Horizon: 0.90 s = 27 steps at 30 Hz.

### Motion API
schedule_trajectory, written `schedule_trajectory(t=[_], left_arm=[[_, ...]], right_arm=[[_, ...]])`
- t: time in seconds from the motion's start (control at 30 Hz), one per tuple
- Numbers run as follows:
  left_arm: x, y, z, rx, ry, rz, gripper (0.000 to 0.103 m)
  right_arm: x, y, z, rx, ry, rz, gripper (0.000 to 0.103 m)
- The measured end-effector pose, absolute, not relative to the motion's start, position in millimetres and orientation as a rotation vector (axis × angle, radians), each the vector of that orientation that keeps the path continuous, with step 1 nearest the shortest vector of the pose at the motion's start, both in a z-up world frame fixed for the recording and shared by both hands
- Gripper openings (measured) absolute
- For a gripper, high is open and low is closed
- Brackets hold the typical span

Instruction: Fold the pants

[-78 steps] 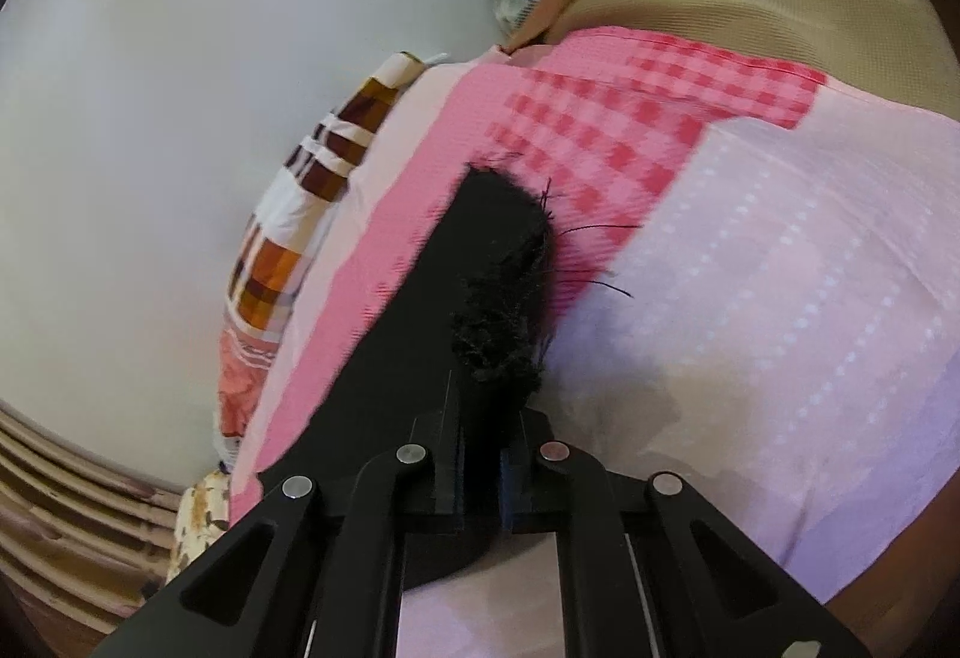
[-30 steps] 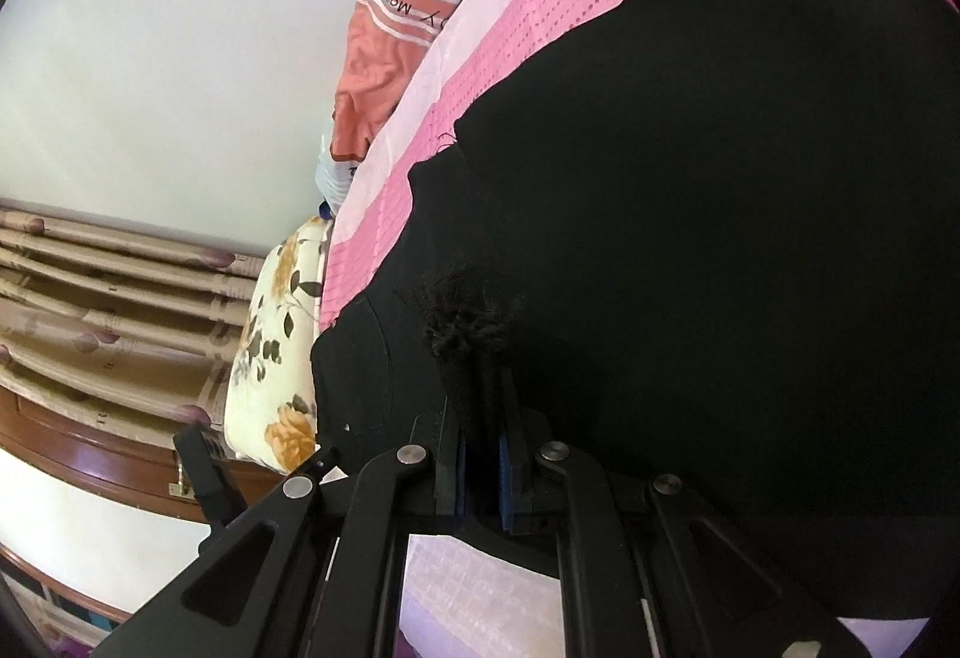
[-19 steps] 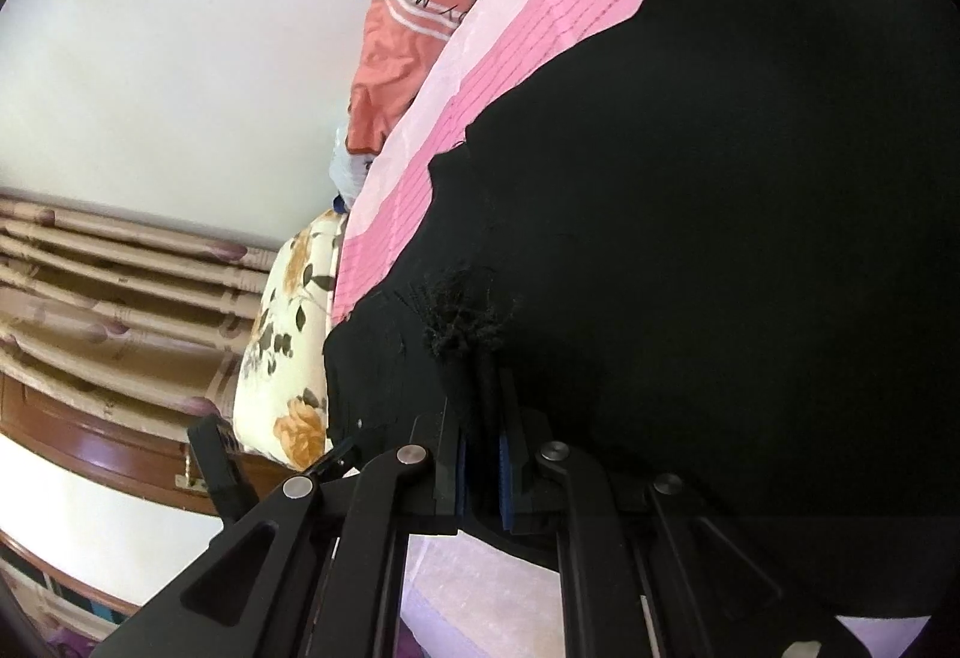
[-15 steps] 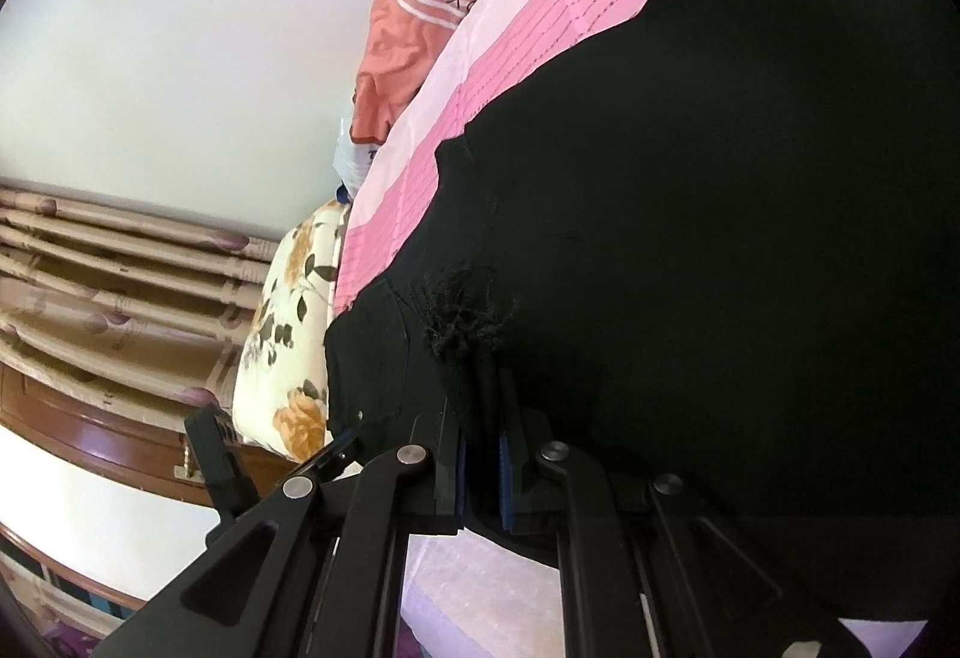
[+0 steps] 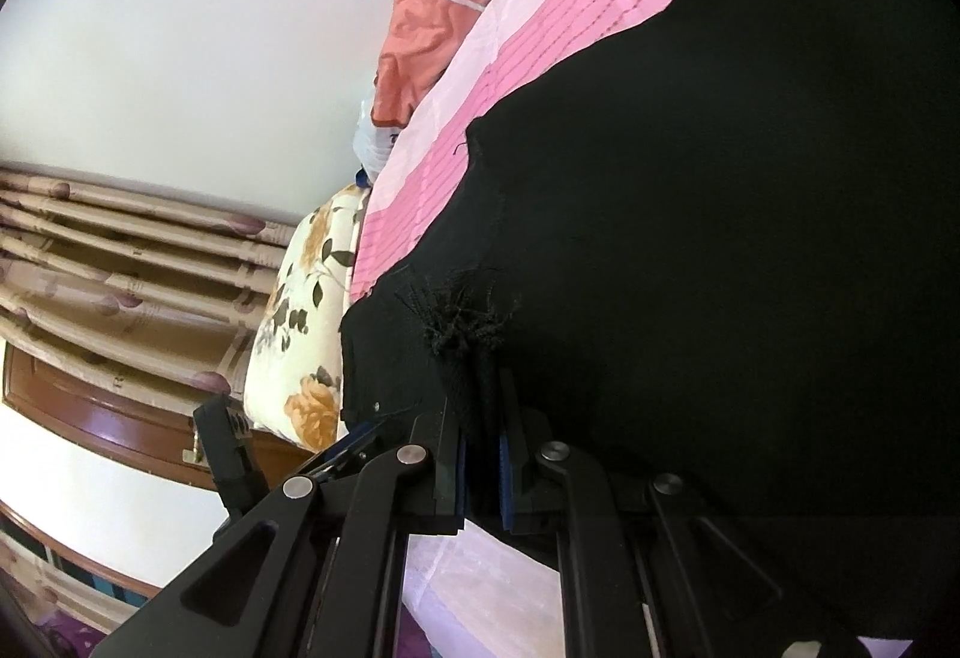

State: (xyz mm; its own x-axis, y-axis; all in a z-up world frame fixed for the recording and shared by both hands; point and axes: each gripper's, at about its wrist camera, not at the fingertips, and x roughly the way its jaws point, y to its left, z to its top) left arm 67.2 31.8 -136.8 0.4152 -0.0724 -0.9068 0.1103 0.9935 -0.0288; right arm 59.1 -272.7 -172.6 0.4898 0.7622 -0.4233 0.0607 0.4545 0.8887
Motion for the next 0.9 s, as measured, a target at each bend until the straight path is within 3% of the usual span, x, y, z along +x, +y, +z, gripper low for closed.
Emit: schedule_trajectory(t=[0.9], left_arm=[[67.5, 29.4, -141.1, 0.066, 1.138, -0.122, 0.085]], right_arm=[[70.2, -242.5, -172.8, 0.887, 1.016, 0.577, 0.011]])
